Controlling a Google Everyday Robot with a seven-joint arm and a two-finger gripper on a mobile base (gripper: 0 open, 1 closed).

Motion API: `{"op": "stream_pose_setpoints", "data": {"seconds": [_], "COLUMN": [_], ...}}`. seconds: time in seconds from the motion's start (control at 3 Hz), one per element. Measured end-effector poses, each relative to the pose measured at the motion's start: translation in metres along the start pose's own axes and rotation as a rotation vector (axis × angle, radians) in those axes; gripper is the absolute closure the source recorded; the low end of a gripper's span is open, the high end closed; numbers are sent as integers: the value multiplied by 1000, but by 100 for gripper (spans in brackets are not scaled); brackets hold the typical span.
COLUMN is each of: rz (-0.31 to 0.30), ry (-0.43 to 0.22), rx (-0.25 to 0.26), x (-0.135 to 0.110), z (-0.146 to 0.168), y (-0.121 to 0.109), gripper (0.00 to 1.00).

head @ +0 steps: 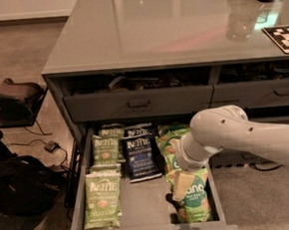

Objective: Pick blue chip bag from middle drawer and place on counter

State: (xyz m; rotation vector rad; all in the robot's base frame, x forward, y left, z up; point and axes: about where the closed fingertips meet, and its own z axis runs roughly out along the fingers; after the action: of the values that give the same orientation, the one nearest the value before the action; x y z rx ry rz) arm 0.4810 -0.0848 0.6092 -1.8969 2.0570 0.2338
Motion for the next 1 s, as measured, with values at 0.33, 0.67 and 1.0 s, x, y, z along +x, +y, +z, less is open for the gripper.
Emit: {"op": "stream_pose_setpoints", "data": {"seconds": [0.33, 0.67, 1.0], "rz": [-11, -24, 3], "ry": [-17, -35, -72], "rx": [-28, -65, -111], "x": [-9, -26, -37], "z": [45, 85, 120], "y": [-12, -20, -32], "gripper": [0, 0, 0]}}
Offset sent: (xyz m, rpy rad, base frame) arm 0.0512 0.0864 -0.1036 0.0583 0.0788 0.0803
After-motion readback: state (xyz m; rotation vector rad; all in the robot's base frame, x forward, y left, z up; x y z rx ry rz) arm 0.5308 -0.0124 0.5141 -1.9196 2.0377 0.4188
